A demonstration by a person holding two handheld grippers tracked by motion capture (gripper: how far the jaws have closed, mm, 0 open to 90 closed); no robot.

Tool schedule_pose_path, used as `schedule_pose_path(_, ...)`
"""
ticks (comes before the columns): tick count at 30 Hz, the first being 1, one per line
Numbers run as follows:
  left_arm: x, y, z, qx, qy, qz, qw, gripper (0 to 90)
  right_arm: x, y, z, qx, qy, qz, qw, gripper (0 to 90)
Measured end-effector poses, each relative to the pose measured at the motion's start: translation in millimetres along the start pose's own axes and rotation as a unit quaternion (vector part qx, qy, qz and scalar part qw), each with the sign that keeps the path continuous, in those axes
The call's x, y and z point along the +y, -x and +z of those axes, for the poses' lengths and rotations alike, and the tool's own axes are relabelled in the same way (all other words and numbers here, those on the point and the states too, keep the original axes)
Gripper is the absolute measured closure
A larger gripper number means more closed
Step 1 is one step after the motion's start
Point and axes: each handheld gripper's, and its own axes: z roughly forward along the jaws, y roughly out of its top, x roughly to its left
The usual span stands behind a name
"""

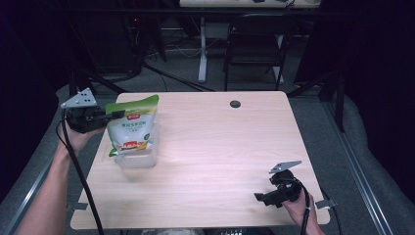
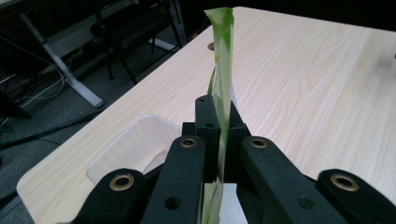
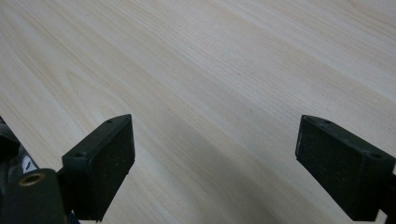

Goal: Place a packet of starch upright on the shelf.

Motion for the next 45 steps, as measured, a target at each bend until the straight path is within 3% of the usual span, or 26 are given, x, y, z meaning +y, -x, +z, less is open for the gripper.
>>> schedule_pose_path(11,-16.9,-1.9,13.2,-0.007,-0.005,-0.014,0.9999,89.9,-0.8,-0.5,0.9,0.003,0.008,0.007,0.9999,11.3)
schedule_pose_path(19,-36.0,-1.3,27.3,-0.01,-0.032,-0.031,0.999,89.6,-0.9,-0.5,0.9,0.003,0.007,0.007,0.9999,11.3)
schedule_pose_path(23,-40.1,-1.8,26.0,-0.008,-0.021,-0.044,0.9988,88.7,-0.5,-0.4,0.6,0.0,0.003,0.002,1.0,11.3)
schedule_pose_path(29,-35.0,-2.5,27.6,0.001,-0.033,-0.062,0.9975,75.3,-0.1,-0.9,0.5,0.005,0.003,0.002,1.0,11.3)
schedule_pose_path(31,-33.1,-3.9,30.2,-0.007,-0.035,-0.074,0.9966,68.3,-0.2,-1.3,0.8,0.005,0.005,0.003,1.0,11.3)
schedule_pose_path(37,-21.1,-3.5,42.4,0.004,-0.056,-0.071,0.9959,56.9,-0.2,-1.4,0.8,0.006,0.005,0.002,1.0,11.4)
schedule_pose_path(40,-18.5,-2.3,50.2,0.008,-0.063,-0.064,0.9959,61.0,-0.1,-1.0,0.5,0.006,0.003,0.0,1.0,11.4)
schedule_pose_path(42,-17.7,0.6,55.3,0.013,-0.075,-0.05,0.9959,72.8,-0.5,-0.9,0.9,0.006,0.005,0.003,1.0,11.4)
schedule_pose_path(45,-18.7,1.3,56.3,0.012,-0.072,-0.041,0.9965,88.0,-0.5,-0.6,0.5,0.003,0.002,0.001,1.0,11.4)
